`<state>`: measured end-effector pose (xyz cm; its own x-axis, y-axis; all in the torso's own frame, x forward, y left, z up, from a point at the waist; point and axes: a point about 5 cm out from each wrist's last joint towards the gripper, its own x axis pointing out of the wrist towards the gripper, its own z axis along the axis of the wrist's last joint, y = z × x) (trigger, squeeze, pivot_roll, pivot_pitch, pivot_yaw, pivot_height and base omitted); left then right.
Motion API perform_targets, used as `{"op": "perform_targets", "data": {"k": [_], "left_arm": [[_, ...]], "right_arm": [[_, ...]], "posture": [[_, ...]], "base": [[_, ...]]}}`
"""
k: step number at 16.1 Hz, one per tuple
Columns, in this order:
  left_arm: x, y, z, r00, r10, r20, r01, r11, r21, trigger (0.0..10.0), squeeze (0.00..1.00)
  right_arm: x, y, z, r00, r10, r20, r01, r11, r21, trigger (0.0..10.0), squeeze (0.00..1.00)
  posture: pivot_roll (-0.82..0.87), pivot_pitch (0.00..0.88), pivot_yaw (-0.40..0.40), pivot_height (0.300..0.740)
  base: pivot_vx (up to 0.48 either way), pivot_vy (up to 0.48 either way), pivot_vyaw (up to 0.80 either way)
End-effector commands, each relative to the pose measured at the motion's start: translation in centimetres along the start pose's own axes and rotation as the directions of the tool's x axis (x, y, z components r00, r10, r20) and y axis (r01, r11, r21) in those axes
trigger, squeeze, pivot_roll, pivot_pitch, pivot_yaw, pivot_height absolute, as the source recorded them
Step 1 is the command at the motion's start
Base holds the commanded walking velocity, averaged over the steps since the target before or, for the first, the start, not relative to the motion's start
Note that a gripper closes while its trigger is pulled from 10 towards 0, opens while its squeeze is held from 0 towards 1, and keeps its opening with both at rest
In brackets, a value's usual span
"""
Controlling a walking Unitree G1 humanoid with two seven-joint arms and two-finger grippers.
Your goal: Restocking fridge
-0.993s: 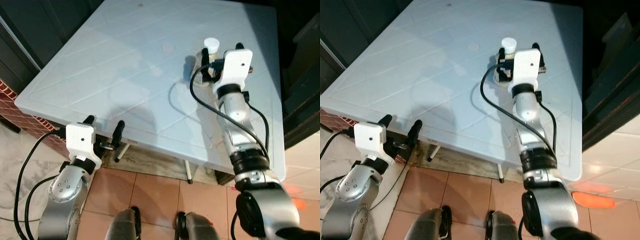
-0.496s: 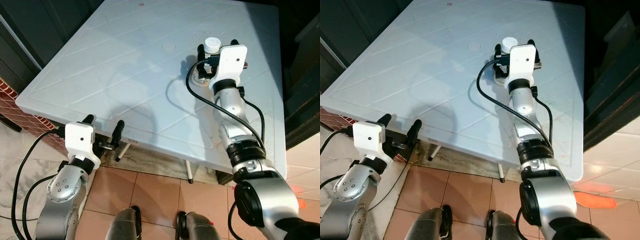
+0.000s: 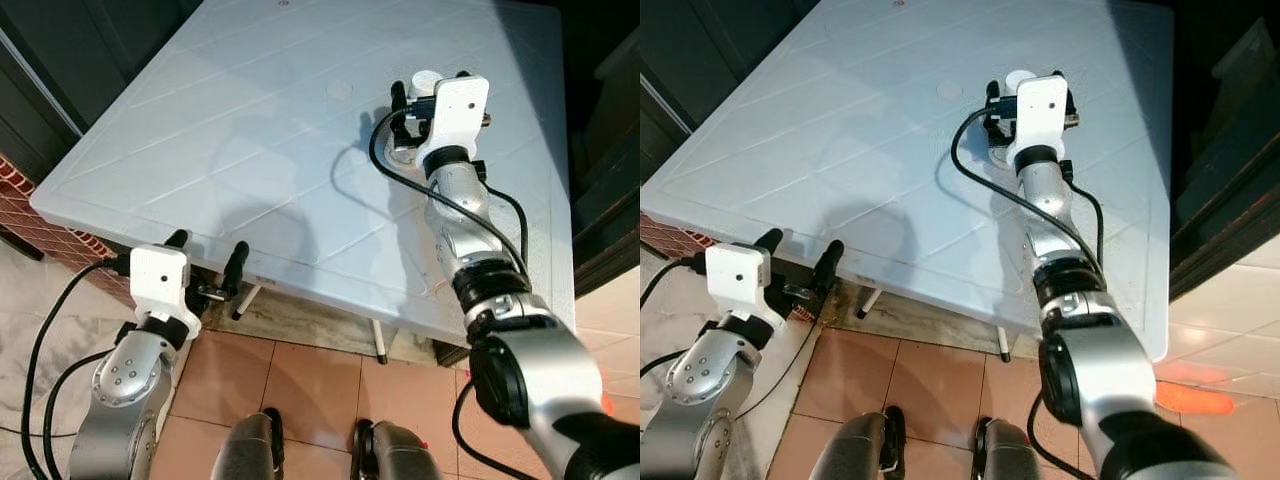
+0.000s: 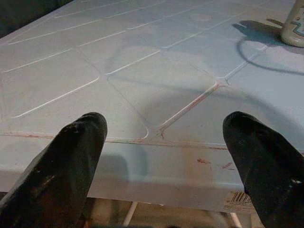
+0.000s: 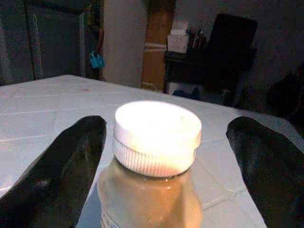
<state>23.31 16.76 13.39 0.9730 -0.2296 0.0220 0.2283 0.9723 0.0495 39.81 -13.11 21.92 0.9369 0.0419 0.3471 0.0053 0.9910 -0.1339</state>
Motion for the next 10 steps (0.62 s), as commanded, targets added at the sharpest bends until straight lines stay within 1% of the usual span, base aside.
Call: {"op": "perform_targets", "data": {"k": [1,2,3,6,8,10], "left_arm": [[-0.19,0.28,0.14,1.0,0.009,-0.006,-0.009,1.0,0.015,10.0,0.0],[-0.16,0.29,0.15,1.0,0.011,-0.006,-0.011,1.0,0.015,10.0,0.0],[-0.19,0.23,0.13,1.0,0.01,-0.007,-0.01,1.0,0.016,10.0,0.0],[-0.29,0.11,0.05,1.0,0.009,-0.009,-0.009,1.0,0.016,10.0,0.0],[-0.2,0.07,0.04,1.0,0.009,-0.009,-0.009,1.0,0.016,10.0,0.0],[-0.09,0.01,0.01,1.0,0.008,-0.008,-0.008,1.0,0.015,10.0,0.0]], "right_arm": [[0.5,0.22,0.61,1.0,0.014,0.018,-0.014,1.0,0.014,8.7,0.0],[0.67,0.11,0.62,1.0,0.015,0.013,-0.015,1.0,0.013,0.3,0.0],[0.86,-0.05,0.7,1.0,0.015,0.01,-0.015,1.0,0.006,0.0,0.0],[1.23,-0.3,1.04,1.0,0.017,0.018,-0.017,1.0,-0.006,0.0,0.0],[1.3,-0.33,1.08,1.0,0.022,0.02,-0.022,1.0,-0.009,0.3,0.0],[1.4,-0.35,1.17,0.999,0.025,0.023,-0.025,1.0,-0.01,0.1,0.0]], "posture": [[0.18,0.217,0.062,0.74],[0.18,0.217,0.062,0.74],[0.18,0.217,0.062,0.74],[0.18,0.212,0.058,0.74],[0.18,0.211,0.057,0.74],[0.18,0.209,0.055,0.74]], "base": [[0.0,0.0,0.0],[0.0,0.0,0.0],[0.0,0.0,0.0],[0.0,0.0,0.0],[0.0,0.0,0.0],[0.0,0.0,0.0]]}}
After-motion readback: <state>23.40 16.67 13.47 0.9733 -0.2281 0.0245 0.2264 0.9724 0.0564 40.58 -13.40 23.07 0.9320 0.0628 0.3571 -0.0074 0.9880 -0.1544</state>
